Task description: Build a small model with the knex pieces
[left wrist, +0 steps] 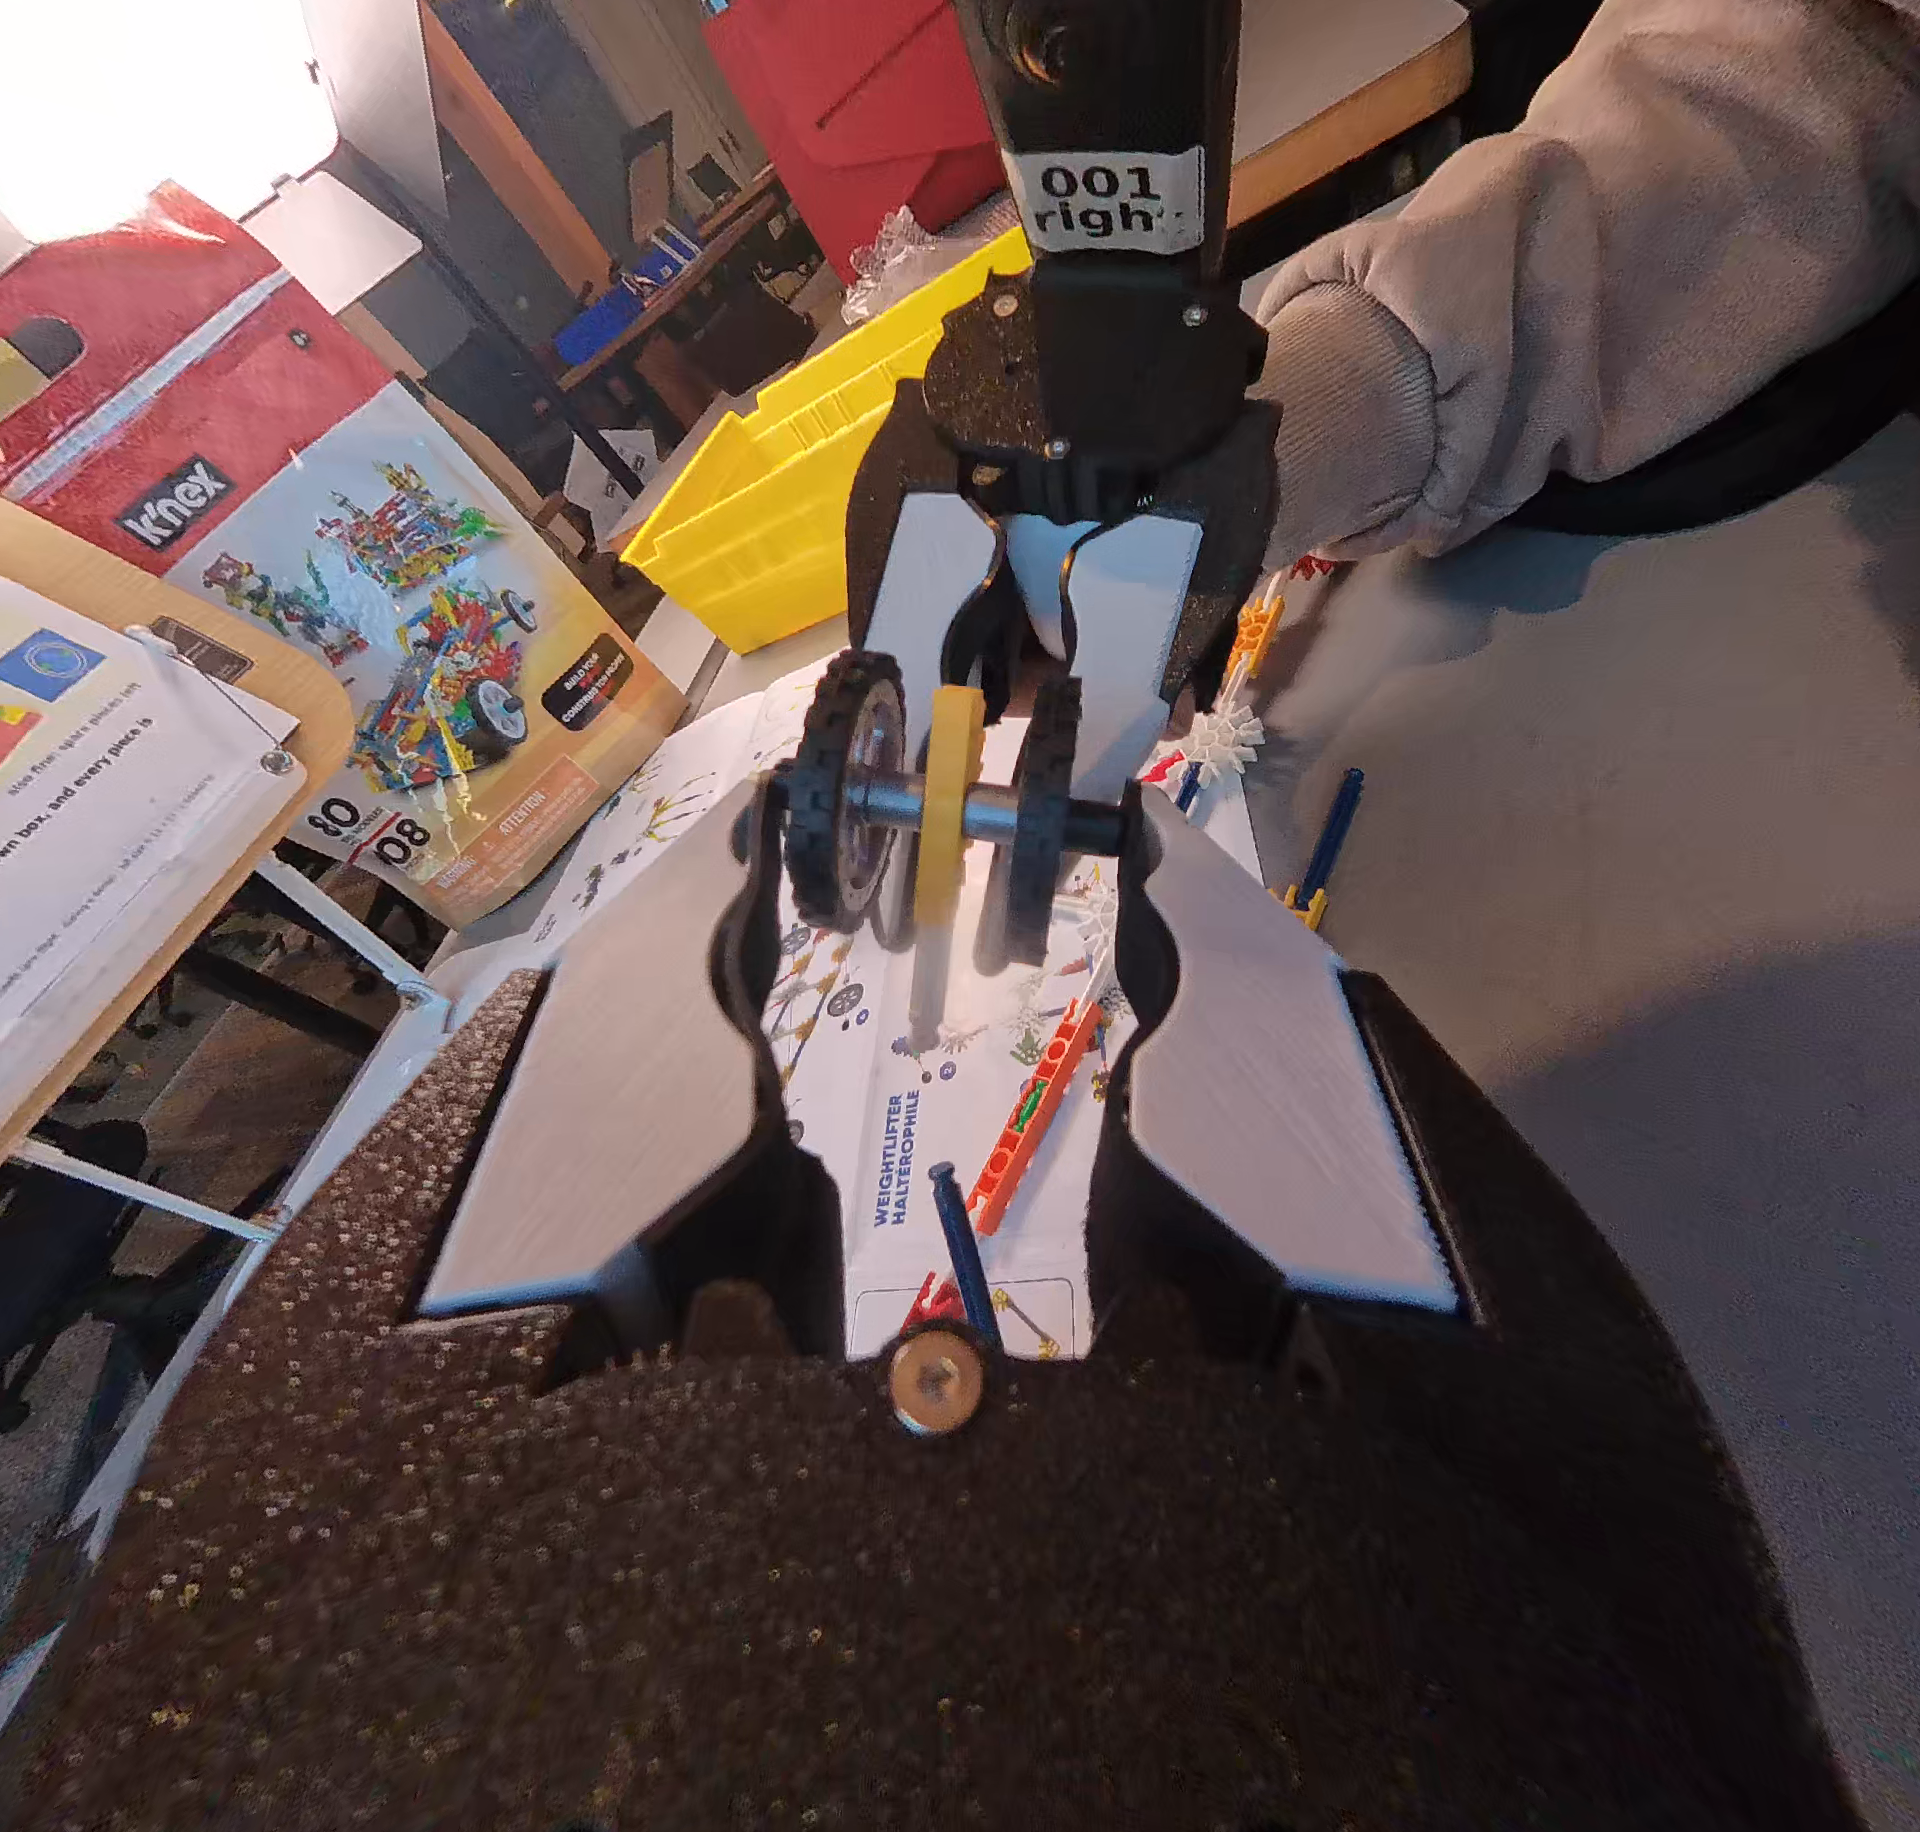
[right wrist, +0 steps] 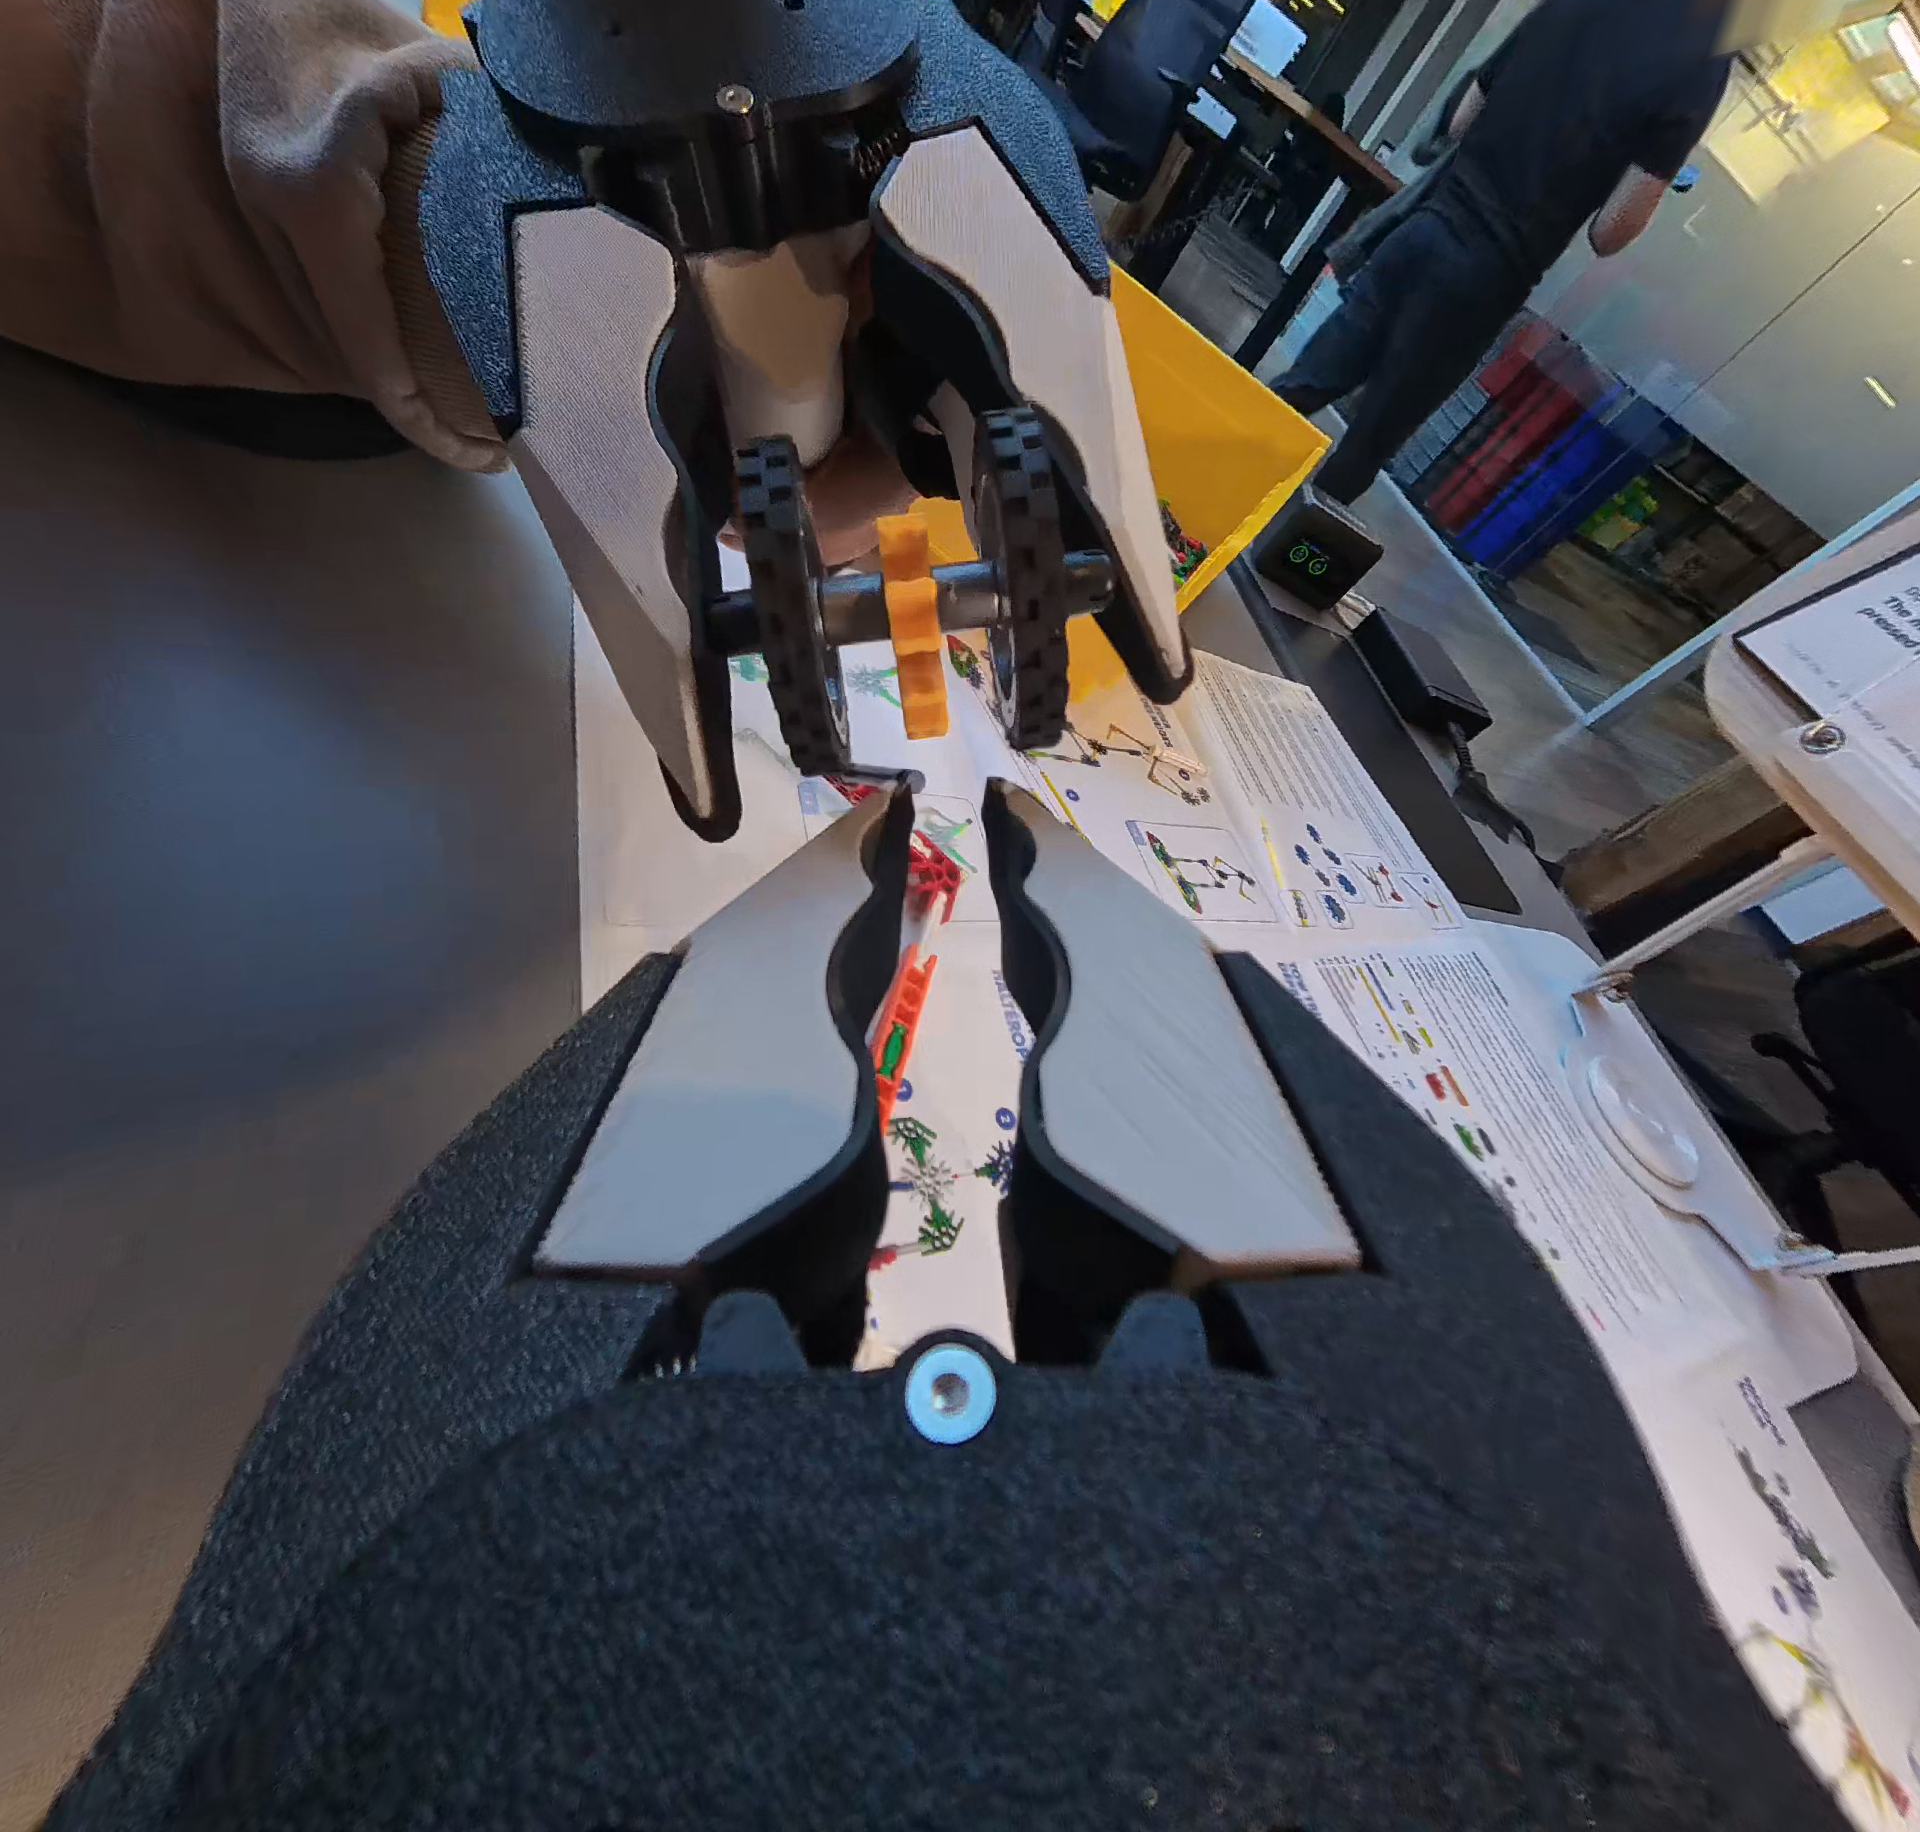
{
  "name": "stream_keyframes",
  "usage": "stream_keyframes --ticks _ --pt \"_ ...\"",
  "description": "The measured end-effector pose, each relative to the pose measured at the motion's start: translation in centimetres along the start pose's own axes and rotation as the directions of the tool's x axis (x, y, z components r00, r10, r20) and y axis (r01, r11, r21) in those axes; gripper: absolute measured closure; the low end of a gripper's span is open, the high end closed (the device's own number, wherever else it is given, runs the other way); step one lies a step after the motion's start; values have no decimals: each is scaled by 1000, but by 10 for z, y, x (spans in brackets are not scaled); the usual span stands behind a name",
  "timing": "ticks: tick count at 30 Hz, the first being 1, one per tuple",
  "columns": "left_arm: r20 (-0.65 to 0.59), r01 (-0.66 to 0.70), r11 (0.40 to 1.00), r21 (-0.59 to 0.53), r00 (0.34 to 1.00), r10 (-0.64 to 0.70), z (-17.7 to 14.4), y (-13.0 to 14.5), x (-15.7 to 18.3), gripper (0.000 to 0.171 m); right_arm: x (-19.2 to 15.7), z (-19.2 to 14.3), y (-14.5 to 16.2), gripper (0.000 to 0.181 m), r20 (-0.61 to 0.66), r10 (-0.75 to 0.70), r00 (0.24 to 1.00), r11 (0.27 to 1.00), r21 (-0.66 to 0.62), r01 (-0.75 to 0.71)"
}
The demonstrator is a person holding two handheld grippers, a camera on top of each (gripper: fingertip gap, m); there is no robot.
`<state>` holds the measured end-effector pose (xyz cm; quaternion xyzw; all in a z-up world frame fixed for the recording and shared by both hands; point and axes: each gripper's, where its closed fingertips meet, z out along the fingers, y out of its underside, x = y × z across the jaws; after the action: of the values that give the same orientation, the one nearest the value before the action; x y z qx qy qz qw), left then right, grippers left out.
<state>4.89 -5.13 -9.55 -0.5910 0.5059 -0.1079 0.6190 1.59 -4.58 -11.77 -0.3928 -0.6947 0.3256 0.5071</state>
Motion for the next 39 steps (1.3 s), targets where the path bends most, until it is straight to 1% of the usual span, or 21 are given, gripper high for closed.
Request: stream_keyframes --ticks 2,4,6,10,11,14,16,18,20,22,23,25,27,29,30,31,33,34,35,38,39 --pt "-5 2 1000 8 1000 -1 1 -1 2 108 -5 2 -4 164 23 26 999 999 31 -26" --pt "-25 33 998 54 999 -32 0 -8 5 108 -8 4 -11 157 35 45 998 996 76 -48" --pt "-41 65 993 96 997 -61 -1 -15 6 108 -11 4 -18 155 69 97 993 984 144 -106" --pt "-111 196 958 210 978 -176 -4 -32 8 108 -24 4 -38 165 200 192 961 931 273 -243" --pt "-129 214 951 222 973 -189 -6 -34 9 108 -21 4 -39 177 199 218 955 922 280 -269" --pt "-98 220 952 213 974 -203 -11 -30 0 108 -12 0 -30 177 198 241 950 929 237 -285" --pt "-74 235 956 176 972 -225 -15 -19 -9 108 -1 -5 -22 178 141 239 961 941 211 -266" --pt "-89 284 952 113 957 -275 -18 -3 -12 109 10 -8 -11 177 57 182 982 971 149 -189" --pt "-147 382 922 60 917 -370 -20 10 -11 114 17 -10 2 178 -23 60 998 997 56 -58" --pt "-188 494 869 28 856 -481 -22 17 -14 116 22 -12 11 178 -73 -57 996 998 -19 56" --pt "-193 549 836 7 821 -538 -22 21 -17 120 22 -13 13 178 -85 -97 992 995 -45 93" --pt "-223 643 766 -32 742 -632 -22 25 -18 122 23 -12 20 178 -103 -191 976 978 -106 180" --pt "-270 715 698 -37 666 -695 -23 23 -18 128 22 -10 26 179 -109 -285 952 950 -165 266" --pt "-314 749 662 -25 622 -717 -28 18 -20 132 23 -9 29 179 -118 -336 935 931 -193 310" --pt "-310 756 654 -26 616 -724 -29 18 -23 134 24 -10 29 179 -125 -360 925 921 -206 330" --pt "-275 753 657 -34 625 -731 -30 22 -27 135 24 -10 30 179 -130 -388 913 908 -222 354" --pt "-199 722 690 -46 671 -715 -30 30 -34 136 25 -9 29 179 -140 -459 877 874 -248 418" --pt "-185 708 705 -52 687 -703 -30 31 -34 137 24 -8 29 179 -136 -487 863 858 -260 444" --pt "-171 694 716 -70 699 -694 -29 34 -33 137 21 -6 30 179 -127 -509 852 845 -266 465" --pt "-115 626 761 -173 754 -646 -23 50 -27 136 13 0 30 179 -108 -556 824 815 -266 515" --pt "-103 613 768 -187 765 -636 -22 53 -28 136 11 1 29 179 -106 -574 812 803 -266 533"
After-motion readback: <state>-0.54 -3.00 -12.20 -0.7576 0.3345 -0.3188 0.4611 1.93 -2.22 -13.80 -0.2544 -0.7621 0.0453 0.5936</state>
